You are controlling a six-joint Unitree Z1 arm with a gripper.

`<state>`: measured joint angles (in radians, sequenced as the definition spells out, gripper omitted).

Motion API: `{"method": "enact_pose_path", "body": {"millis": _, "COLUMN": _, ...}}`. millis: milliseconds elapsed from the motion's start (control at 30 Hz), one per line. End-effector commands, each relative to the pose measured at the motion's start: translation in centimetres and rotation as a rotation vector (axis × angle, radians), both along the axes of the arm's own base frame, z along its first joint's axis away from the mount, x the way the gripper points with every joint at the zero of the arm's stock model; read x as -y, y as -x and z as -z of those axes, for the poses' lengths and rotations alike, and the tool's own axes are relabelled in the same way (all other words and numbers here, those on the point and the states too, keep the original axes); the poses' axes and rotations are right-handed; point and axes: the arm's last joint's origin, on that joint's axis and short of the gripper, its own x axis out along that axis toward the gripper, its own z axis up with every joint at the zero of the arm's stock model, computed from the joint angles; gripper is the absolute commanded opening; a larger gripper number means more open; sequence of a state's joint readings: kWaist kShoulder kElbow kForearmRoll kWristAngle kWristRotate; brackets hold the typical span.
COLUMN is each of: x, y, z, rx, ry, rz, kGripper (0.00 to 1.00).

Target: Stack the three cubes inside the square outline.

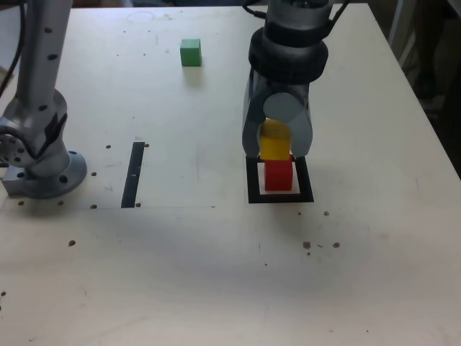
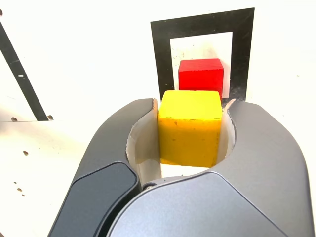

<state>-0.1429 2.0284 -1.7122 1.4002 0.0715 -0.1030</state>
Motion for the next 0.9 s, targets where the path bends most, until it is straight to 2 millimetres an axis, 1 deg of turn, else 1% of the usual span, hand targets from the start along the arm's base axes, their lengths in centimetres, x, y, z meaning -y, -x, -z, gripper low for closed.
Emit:
{"method": "enact_pose_path", "body": {"millis": 0, "x": 0.0, "y": -0.2, "z": 0.2, "rx": 0.001, "ry": 0.001, "rz": -0.004, "kGripper": 0.11}}
{"method": "enact_pose_path", "body": {"millis": 367, "x": 0.0, "y": -0.7, "z": 1.0, "rx": 0.007, "ry": 0.006, "rz": -0.009, "kGripper": 0.11}}
{"method": "enact_pose_path", "body": {"millis": 633, "x": -0.9, "y": -1.1, "z": 2.4, "rx": 0.008, "ry": 0.015, "rz": -0.026, "kGripper": 0.11}}
{"method": "enact_pose_path", "body": {"millis": 867, "x": -1.3, "y": -1.0, "z": 2.8, "rx": -0.006, "ry": 0.014, "rz": -0.035, "kGripper": 0.11}}
